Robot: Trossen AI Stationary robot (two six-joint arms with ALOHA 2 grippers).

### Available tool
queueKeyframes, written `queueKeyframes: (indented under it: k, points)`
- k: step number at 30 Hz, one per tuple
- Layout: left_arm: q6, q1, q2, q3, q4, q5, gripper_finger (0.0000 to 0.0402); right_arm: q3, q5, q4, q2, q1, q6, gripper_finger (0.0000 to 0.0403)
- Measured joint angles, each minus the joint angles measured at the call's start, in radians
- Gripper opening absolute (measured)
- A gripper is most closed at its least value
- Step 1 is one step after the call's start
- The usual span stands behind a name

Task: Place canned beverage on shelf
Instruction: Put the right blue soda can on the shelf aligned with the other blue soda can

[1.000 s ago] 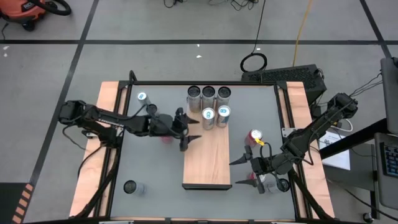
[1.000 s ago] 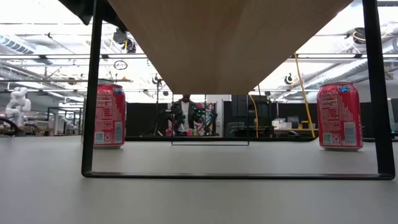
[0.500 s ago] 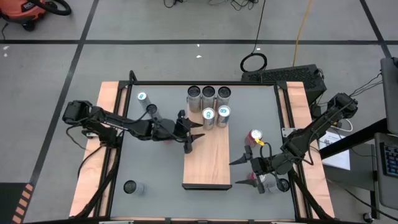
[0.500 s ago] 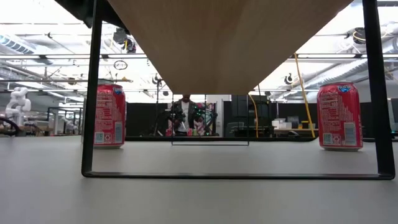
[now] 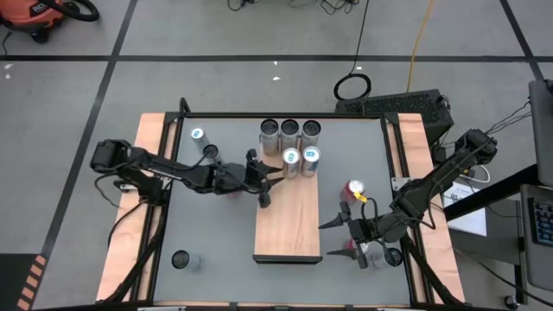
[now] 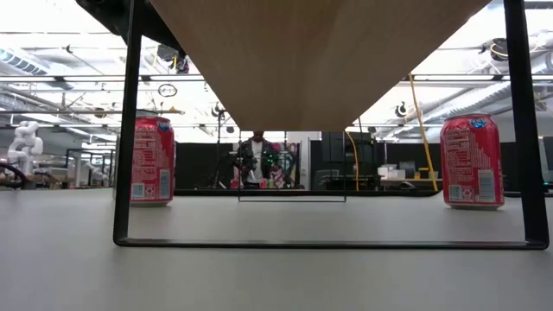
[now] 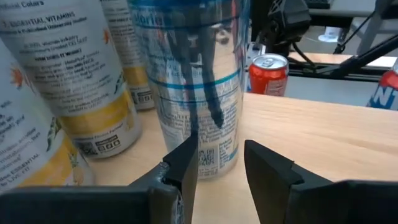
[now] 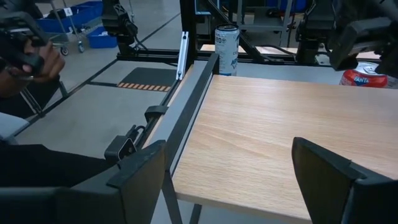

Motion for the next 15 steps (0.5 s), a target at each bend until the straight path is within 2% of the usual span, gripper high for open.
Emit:
queueKeyframes:
  k: [9,15]
  points:
    - [0.0,0.005,0.013,0.0,0.023,0.02,0.0125,0.0,0.0,0.0,0.0,0.0,0.003,0.0288]
    - [-0.007,-0.034,0.013,0.0,0.013,0.079,0.0125,0.0,0.0,0.0,0.0,0.0,0.011,0.0288]
